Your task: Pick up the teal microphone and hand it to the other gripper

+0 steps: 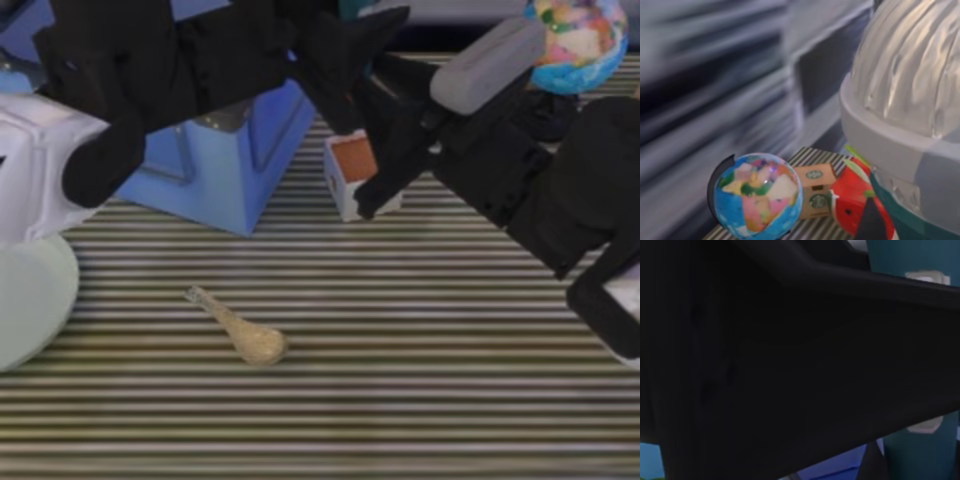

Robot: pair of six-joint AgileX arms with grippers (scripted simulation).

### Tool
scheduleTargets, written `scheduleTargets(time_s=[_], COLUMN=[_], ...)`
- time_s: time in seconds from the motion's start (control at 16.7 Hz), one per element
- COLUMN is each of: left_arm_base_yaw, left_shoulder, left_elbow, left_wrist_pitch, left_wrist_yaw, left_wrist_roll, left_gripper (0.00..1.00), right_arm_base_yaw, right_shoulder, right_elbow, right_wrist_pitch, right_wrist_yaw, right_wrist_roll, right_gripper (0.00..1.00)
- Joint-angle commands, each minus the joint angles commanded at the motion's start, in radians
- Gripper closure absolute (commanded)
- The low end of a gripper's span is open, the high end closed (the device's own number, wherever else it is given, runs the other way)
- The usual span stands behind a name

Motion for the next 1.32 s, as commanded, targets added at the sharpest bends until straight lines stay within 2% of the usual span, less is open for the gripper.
scheduleTargets(time_s=[0.06,0.12,0.6,1.32], left_arm_base_yaw=[0.0,0.0,0.0,0.0], left_shoulder=[0.0,0.0,0.0,0.0], left_elbow=[0.0,0.0,0.0,0.0], left_wrist_pitch=[0.0,0.0,0.0,0.0], left_wrist_yaw=[0.0,0.0,0.0,0.0], left_wrist_roll=[0.0,0.0,0.0,0.0], left_gripper=[0.98,1.0,1.0,1.0], right_arm_base_yaw=[0.0,0.0,0.0,0.0], right_shoulder=[0.0,0.0,0.0,0.0], right_elbow=[0.0,0.0,0.0,0.0], right_wrist_pitch=[0.0,0.0,0.0,0.0], right_wrist_yaw=[0.0,0.0,0.0,0.0], right_wrist_roll=[0.0,0.0,0.0,0.0], right_gripper=[1.0,1.0,1.0,0.1])
